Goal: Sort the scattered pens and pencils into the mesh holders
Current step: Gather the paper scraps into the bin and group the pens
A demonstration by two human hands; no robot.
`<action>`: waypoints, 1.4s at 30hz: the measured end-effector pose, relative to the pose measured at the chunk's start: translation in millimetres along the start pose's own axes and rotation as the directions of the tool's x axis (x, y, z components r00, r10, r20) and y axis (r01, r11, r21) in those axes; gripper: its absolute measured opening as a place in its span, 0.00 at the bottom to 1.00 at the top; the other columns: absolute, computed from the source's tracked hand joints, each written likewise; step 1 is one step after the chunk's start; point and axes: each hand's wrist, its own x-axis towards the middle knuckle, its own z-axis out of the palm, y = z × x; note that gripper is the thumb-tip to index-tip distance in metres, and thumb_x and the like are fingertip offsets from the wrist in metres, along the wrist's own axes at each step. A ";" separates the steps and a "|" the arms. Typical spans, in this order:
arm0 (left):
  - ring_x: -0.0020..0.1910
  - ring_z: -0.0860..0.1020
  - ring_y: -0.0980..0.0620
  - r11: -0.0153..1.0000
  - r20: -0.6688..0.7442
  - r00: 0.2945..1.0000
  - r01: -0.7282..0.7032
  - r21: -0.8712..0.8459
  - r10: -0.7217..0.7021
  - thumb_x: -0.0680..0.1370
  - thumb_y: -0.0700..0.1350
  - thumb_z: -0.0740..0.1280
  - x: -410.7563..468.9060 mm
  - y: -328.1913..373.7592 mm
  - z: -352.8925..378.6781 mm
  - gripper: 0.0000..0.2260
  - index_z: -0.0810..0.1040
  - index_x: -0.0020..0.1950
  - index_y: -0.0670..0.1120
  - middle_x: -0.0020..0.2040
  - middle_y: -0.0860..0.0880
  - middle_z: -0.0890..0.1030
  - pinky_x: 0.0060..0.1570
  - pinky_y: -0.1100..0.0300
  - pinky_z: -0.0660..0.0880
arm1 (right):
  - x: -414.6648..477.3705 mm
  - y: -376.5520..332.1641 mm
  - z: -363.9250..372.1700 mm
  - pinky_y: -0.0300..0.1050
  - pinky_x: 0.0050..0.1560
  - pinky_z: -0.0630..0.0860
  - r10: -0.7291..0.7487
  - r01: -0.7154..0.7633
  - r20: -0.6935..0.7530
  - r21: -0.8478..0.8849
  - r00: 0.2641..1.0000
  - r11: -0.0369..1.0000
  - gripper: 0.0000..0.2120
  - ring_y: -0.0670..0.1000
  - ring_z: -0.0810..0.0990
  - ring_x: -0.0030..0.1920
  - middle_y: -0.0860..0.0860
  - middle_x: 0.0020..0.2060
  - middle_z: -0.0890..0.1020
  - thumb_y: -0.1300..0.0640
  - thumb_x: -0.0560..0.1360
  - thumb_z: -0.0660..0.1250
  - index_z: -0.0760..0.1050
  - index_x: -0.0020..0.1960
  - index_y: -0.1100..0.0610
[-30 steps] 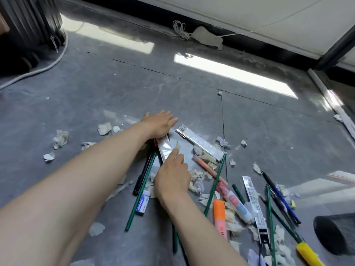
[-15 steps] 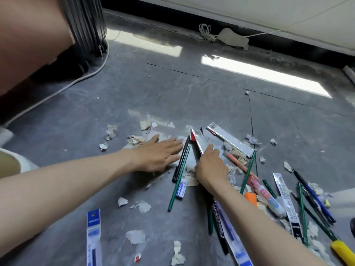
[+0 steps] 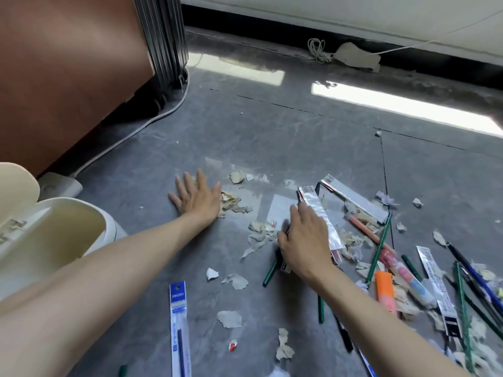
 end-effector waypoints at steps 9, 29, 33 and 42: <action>0.74 0.58 0.49 0.890 -0.171 0.898 -0.431 -0.152 0.406 0.82 0.53 0.52 1.5 39.4 18.9 0.22 0.61 0.75 0.47 0.75 0.48 0.63 0.73 0.50 0.51 | -8.3 -10.5 30.3 0.45 0.76 0.44 -0.214 0.207 0.079 0.084 0.974 0.975 0.31 0.50 0.50 0.77 0.55 0.77 0.50 0.61 0.77 0.53 0.46 0.78 0.57; 0.75 0.53 0.59 0.625 0.307 0.545 -0.695 -0.355 0.780 0.83 0.48 0.53 -114.6 19.2 49.3 0.13 0.73 0.62 0.47 0.75 0.53 0.62 0.71 0.60 0.45 | -44.2 29.6 13.6 0.46 0.59 0.60 0.064 -0.031 -0.088 0.333 0.994 0.942 0.26 0.55 0.78 0.49 0.51 0.41 0.82 0.60 0.73 0.65 0.65 0.71 0.52; 0.67 0.66 0.55 0.558 0.344 0.449 -0.744 -0.367 0.825 0.80 0.50 0.54 -141.6 8.1 32.5 0.14 0.76 0.54 0.46 0.67 0.51 0.73 0.69 0.59 0.57 | -58.1 40.0 6.8 0.45 0.57 0.62 -0.001 0.020 -0.055 0.352 0.999 0.936 0.29 0.51 0.78 0.47 0.43 0.36 0.78 0.65 0.71 0.63 0.66 0.70 0.51; 0.50 0.62 0.50 0.736 0.190 0.735 -0.672 0.080 0.651 0.70 0.56 0.66 -169.7 53.2 36.9 0.12 0.73 0.37 0.48 0.48 0.51 0.62 0.51 0.58 0.62 | -96.3 64.4 4.4 0.42 0.49 0.55 -0.080 0.037 0.126 0.309 0.989 0.950 0.32 0.50 0.75 0.53 0.43 0.38 0.75 0.63 0.70 0.65 0.61 0.72 0.49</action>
